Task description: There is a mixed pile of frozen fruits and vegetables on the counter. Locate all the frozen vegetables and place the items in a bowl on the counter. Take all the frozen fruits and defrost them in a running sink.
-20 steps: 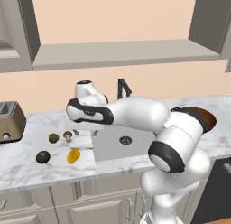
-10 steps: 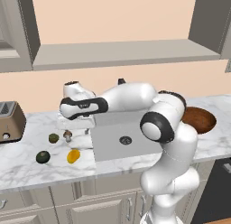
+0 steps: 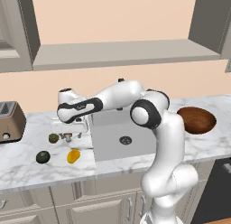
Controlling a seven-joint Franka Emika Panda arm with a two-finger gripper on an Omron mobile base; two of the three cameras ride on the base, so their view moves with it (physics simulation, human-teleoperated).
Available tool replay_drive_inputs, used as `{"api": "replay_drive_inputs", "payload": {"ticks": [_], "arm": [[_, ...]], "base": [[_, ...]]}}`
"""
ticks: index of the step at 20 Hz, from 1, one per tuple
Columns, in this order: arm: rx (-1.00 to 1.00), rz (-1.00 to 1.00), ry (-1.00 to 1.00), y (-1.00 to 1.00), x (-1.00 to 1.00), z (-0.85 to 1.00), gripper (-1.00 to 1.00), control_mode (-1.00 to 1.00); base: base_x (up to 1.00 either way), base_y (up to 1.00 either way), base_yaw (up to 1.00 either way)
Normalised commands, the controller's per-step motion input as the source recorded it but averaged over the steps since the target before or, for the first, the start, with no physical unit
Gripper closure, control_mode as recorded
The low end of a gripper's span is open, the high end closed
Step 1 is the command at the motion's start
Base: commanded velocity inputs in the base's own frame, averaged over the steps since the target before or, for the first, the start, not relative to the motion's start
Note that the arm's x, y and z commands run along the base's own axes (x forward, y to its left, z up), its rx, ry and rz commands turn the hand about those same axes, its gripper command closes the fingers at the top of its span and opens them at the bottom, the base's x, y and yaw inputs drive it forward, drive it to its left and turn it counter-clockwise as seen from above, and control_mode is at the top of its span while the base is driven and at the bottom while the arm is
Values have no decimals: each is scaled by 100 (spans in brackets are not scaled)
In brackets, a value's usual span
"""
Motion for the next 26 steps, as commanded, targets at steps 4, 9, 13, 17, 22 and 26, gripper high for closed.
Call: {"api": "replay_drive_inputs", "payload": {"ticks": [4,9,13,17,22,26], "arm": [[0,2,0,6,66,-15,-100,-100],[0,3,4,16,56,-25,-100,-100],[0,3,10,38,38,-49,-100,-100],[0,6,12,7,4,-41,-100,-100],[0,1,10,0,0,-40,100,-100],[0,0,-3,-6,-1,-15,100,-100]], "base": [[0,0,0],[0,0,0],[0,0,0],[0,0,0],[0,0,0],[0,0,0]]}}
